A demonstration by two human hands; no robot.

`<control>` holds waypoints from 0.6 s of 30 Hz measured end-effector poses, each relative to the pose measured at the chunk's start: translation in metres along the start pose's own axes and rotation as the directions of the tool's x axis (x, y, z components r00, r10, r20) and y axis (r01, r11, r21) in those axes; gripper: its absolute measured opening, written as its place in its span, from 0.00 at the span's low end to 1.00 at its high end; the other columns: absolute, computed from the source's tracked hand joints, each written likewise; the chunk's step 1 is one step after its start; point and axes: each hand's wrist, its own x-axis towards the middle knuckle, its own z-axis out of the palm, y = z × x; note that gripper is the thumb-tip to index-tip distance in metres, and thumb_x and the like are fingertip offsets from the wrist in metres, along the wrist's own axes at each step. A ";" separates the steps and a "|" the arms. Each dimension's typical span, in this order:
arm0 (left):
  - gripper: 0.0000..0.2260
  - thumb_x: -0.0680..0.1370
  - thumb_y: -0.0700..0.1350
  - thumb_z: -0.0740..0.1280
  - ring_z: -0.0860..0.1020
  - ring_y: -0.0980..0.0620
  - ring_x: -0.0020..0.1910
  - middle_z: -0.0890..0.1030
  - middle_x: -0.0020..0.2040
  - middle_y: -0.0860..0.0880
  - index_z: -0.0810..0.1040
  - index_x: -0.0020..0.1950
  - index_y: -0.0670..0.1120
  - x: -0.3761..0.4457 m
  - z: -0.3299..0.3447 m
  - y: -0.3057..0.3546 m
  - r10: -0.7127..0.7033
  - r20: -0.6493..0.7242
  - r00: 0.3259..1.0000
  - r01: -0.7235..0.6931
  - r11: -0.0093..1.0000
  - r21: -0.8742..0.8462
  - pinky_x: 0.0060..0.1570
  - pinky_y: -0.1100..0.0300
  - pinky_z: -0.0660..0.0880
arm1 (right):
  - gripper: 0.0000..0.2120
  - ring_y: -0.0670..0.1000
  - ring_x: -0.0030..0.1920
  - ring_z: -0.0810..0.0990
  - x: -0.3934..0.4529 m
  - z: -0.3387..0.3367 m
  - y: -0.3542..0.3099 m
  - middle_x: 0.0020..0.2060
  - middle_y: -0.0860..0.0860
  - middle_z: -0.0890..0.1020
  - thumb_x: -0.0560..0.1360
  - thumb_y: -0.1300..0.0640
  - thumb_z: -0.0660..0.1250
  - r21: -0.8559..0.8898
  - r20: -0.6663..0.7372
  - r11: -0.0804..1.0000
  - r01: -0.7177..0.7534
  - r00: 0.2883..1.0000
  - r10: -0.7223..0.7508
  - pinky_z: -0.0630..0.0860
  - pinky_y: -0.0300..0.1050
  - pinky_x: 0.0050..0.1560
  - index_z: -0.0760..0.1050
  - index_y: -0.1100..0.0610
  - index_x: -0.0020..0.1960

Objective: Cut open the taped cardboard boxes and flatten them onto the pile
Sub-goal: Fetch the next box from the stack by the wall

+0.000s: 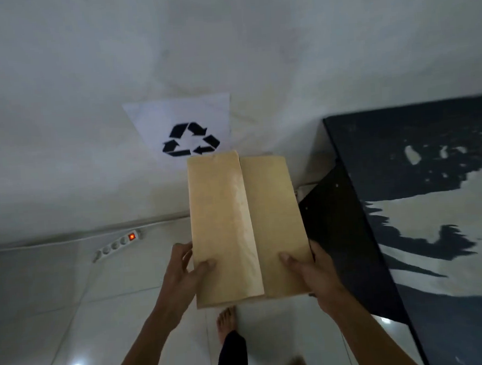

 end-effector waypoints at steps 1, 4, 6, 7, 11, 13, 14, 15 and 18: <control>0.08 0.80 0.47 0.67 0.75 0.57 0.61 0.78 0.58 0.57 0.72 0.55 0.45 -0.012 0.001 0.016 0.025 -0.021 0.999 -0.026 0.999 -0.027 0.48 0.61 0.73 | 0.33 0.54 0.61 0.74 -0.017 -0.008 -0.008 0.63 0.49 0.73 0.71 0.49 0.76 0.012 -0.005 1.000 0.018 1.000 -0.018 0.74 0.61 0.62 0.66 0.48 0.72; 0.11 0.81 0.58 0.62 0.78 0.56 0.58 0.83 0.52 0.58 0.79 0.50 0.53 -0.048 0.008 0.057 0.122 -0.097 0.988 -0.132 0.986 -0.098 0.58 0.55 0.72 | 0.32 0.53 0.59 0.76 -0.059 -0.039 -0.022 0.63 0.50 0.75 0.70 0.46 0.76 0.023 -0.022 0.995 0.101 0.995 -0.100 0.74 0.58 0.62 0.69 0.49 0.71; 0.10 0.82 0.54 0.61 0.79 0.55 0.58 0.84 0.54 0.53 0.82 0.50 0.56 -0.073 0.018 0.074 0.235 -0.097 0.967 -0.241 0.969 -0.055 0.61 0.50 0.72 | 0.29 0.50 0.56 0.76 -0.087 -0.064 -0.026 0.60 0.48 0.77 0.71 0.46 0.76 0.038 -0.041 0.989 0.142 0.989 -0.140 0.75 0.51 0.56 0.70 0.48 0.69; 0.09 0.83 0.50 0.61 0.80 0.53 0.57 0.83 0.54 0.51 0.82 0.50 0.56 -0.086 0.024 0.079 0.303 -0.073 0.950 -0.305 0.952 -0.014 0.60 0.48 0.73 | 0.27 0.48 0.54 0.76 -0.101 -0.079 -0.026 0.58 0.47 0.77 0.71 0.46 0.75 0.057 -0.045 0.985 0.161 0.986 -0.159 0.75 0.49 0.52 0.71 0.48 0.67; 0.18 0.73 0.67 0.68 0.78 0.49 0.62 0.82 0.58 0.51 0.79 0.57 0.58 -0.138 0.063 0.096 0.405 -0.015 0.914 -0.406 0.914 -0.018 0.61 0.47 0.74 | 0.25 0.49 0.53 0.77 -0.152 -0.142 -0.009 0.56 0.46 0.77 0.71 0.45 0.75 0.087 -0.070 0.969 0.232 0.972 -0.226 0.76 0.49 0.52 0.71 0.47 0.64; 0.36 0.61 0.76 0.69 0.72 0.46 0.70 0.75 0.68 0.49 0.74 0.66 0.63 -0.158 0.086 0.097 0.279 -0.028 0.960 -0.280 0.959 -0.044 0.65 0.46 0.70 | 0.26 0.51 0.54 0.79 -0.172 -0.176 0.007 0.57 0.47 0.79 0.70 0.44 0.76 0.118 -0.088 0.961 0.251 0.966 -0.242 0.78 0.51 0.54 0.73 0.48 0.65; 0.44 0.58 0.77 0.69 0.69 0.44 0.72 0.71 0.73 0.49 0.69 0.71 0.62 -0.166 0.096 0.096 0.185 -0.007 0.983 -0.186 0.982 -0.042 0.67 0.44 0.68 | 0.26 0.51 0.54 0.79 -0.180 -0.189 0.013 0.57 0.48 0.79 0.70 0.44 0.76 0.129 -0.085 0.957 0.260 0.964 -0.250 0.79 0.51 0.52 0.73 0.48 0.65; 0.50 0.56 0.78 0.68 0.68 0.42 0.72 0.69 0.74 0.49 0.67 0.74 0.59 -0.175 0.109 0.096 0.107 0.060 0.992 -0.105 0.994 -0.042 0.67 0.40 0.68 | 0.26 0.51 0.55 0.79 -0.191 -0.206 0.021 0.58 0.48 0.79 0.69 0.44 0.76 0.143 -0.090 0.953 0.267 0.962 -0.256 0.78 0.49 0.49 0.73 0.47 0.64; 0.55 0.47 0.82 0.69 0.76 0.42 0.62 0.78 0.65 0.49 0.75 0.68 0.54 -0.200 0.154 0.098 0.026 0.225 0.974 -0.019 0.999 -0.033 0.57 0.42 0.75 | 0.28 0.51 0.55 0.78 -0.215 -0.256 0.043 0.58 0.48 0.79 0.68 0.43 0.76 0.177 -0.102 0.936 0.305 0.951 -0.291 0.75 0.43 0.44 0.73 0.48 0.65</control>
